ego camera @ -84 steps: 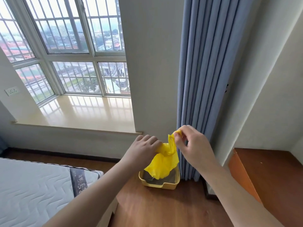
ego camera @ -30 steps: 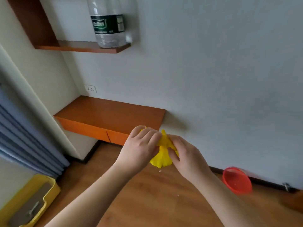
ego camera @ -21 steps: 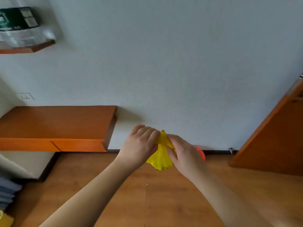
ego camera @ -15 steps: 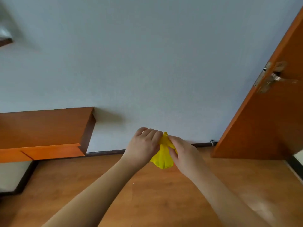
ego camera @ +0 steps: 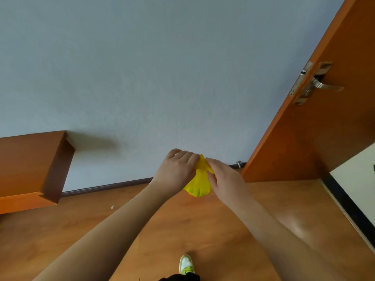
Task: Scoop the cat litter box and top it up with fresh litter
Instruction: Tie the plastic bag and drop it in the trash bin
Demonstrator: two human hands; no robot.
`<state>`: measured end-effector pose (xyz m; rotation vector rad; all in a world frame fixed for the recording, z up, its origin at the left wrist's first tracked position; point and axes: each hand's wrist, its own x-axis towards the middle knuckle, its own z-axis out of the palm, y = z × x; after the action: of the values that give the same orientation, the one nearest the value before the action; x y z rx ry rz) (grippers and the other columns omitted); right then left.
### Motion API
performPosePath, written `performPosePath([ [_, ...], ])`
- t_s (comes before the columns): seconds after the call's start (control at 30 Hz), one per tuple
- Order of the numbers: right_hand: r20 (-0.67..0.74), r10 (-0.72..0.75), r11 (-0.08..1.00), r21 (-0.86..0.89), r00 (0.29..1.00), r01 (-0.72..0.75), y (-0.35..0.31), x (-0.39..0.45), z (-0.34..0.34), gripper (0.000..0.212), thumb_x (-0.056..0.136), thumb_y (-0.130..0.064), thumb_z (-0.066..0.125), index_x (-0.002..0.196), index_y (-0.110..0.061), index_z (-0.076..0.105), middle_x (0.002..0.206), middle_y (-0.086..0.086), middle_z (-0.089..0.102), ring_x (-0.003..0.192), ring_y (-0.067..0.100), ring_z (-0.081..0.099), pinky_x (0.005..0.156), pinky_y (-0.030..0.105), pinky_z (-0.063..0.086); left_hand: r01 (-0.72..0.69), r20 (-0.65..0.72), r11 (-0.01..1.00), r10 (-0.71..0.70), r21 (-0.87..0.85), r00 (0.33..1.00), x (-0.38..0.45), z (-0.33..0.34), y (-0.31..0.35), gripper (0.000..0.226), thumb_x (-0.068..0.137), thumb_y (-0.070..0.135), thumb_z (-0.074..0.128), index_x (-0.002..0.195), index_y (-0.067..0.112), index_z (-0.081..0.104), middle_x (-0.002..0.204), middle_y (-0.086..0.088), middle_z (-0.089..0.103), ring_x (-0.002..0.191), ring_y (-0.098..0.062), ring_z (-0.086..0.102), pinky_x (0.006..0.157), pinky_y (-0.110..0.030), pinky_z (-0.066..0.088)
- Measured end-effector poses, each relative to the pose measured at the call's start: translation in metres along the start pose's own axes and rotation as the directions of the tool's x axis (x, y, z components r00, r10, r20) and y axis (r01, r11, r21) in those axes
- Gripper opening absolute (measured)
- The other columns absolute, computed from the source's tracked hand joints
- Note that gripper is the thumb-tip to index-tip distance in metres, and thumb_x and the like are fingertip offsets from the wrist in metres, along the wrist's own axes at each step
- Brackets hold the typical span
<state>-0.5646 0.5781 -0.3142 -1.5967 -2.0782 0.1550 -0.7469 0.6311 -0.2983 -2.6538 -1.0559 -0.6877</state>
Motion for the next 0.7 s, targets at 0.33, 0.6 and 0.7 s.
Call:
performPosePath([
  [0.33, 0.053, 0.010, 1.000, -0.001, 0.999, -0.010, 0.068, 0.073, 0.018, 0.044, 0.095, -0.025, 0.054, 0.138, -0.017, 0.046, 0.125, 0.001, 0.062, 0.112, 0.016, 0.060, 0.093, 0.030, 0.051, -0.034, 0.037, 0.999, 0.035, -0.013, 0.999, 0.066, 0.057, -0.041, 0.020, 0.079, 0.012, 0.072, 0.098, 0.010, 0.066, 0.093, -0.003, 0.071, 0.084, -0.024, 0.069, 0.082, -0.037, 0.053],
  [0.6, 0.008, -0.131, 0.991, 0.000, 0.991, 0.131, 0.132, 0.135, 0.050, 0.042, 0.092, -0.019, 0.061, 0.131, -0.009, 0.053, 0.112, 0.004, 0.067, 0.097, 0.017, 0.066, 0.082, 0.028, 0.055, 0.019, -0.012, 0.999, -0.019, 0.048, 1.000, 0.107, 0.130, -0.079, 0.014, 0.086, 0.012, 0.054, 0.097, 0.012, 0.063, 0.090, -0.001, 0.067, 0.081, -0.022, 0.065, 0.077, -0.037, 0.050],
  [0.7, -0.033, -0.199, 0.980, -0.001, 0.979, 0.199, 0.165, 0.159, 0.070, 0.038, 0.094, -0.021, 0.053, 0.129, -0.007, 0.053, 0.114, 0.006, 0.066, 0.099, 0.018, 0.066, 0.085, 0.028, 0.053, 0.041, -0.021, 0.997, -0.040, 0.065, 0.999, 0.120, 0.164, -0.090, 0.017, 0.085, 0.014, 0.060, 0.101, 0.012, 0.059, 0.093, -0.002, 0.066, 0.084, -0.023, 0.064, 0.078, -0.038, 0.051],
])
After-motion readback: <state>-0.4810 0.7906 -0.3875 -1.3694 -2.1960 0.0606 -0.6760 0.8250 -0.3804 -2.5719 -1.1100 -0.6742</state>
